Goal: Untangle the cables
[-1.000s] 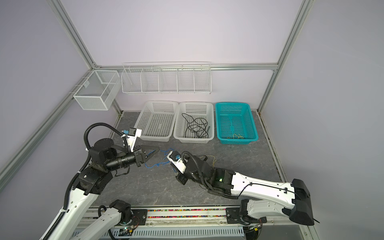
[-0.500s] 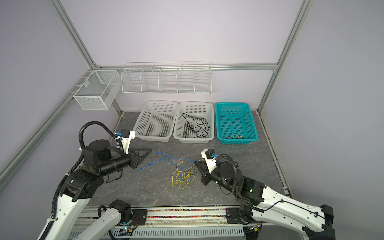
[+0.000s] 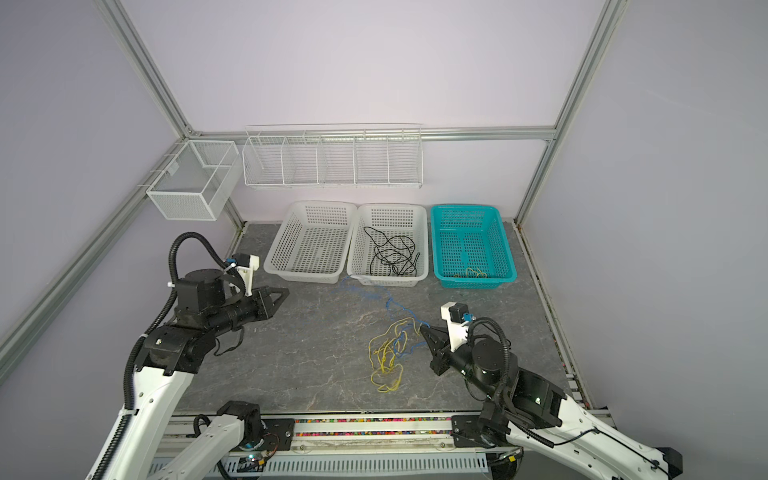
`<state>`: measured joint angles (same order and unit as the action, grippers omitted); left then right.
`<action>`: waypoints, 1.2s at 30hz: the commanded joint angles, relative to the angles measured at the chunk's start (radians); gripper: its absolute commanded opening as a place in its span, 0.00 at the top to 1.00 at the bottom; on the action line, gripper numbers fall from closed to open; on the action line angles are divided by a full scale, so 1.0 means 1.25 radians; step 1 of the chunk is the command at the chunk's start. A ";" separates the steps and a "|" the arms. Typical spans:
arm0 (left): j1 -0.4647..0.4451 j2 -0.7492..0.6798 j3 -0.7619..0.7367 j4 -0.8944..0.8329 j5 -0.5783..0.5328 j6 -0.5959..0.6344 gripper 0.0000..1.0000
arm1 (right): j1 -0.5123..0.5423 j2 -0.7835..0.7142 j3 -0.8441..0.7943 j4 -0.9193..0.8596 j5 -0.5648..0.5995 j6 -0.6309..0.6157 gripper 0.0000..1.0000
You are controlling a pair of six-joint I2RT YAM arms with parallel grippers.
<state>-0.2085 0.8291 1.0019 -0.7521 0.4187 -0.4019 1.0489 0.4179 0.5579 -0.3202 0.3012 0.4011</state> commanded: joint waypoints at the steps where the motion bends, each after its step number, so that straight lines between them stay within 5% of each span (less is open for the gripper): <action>1: 0.004 0.018 -0.026 0.058 0.052 -0.035 1.00 | -0.001 0.077 0.021 0.047 -0.097 -0.047 0.94; 8: 0.002 0.023 -0.071 0.123 0.206 -0.038 1.00 | -0.002 0.149 0.048 0.133 -0.194 -0.065 0.94; 16: -0.067 -0.142 -0.224 0.318 0.287 -0.216 0.58 | -0.046 0.135 0.058 0.217 -0.360 -0.007 0.94; 25: -0.209 -0.316 -0.423 0.526 0.235 -0.383 0.44 | -0.237 0.170 0.022 0.449 -0.678 0.225 0.94; 36: -0.387 -0.233 -0.527 0.818 0.118 -0.407 0.35 | -0.281 0.290 0.027 0.708 -0.893 0.395 0.94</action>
<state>-0.6689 0.5056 0.3473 0.0982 0.6151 -0.9024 0.7025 0.7719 0.6014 0.4046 -0.7063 0.8070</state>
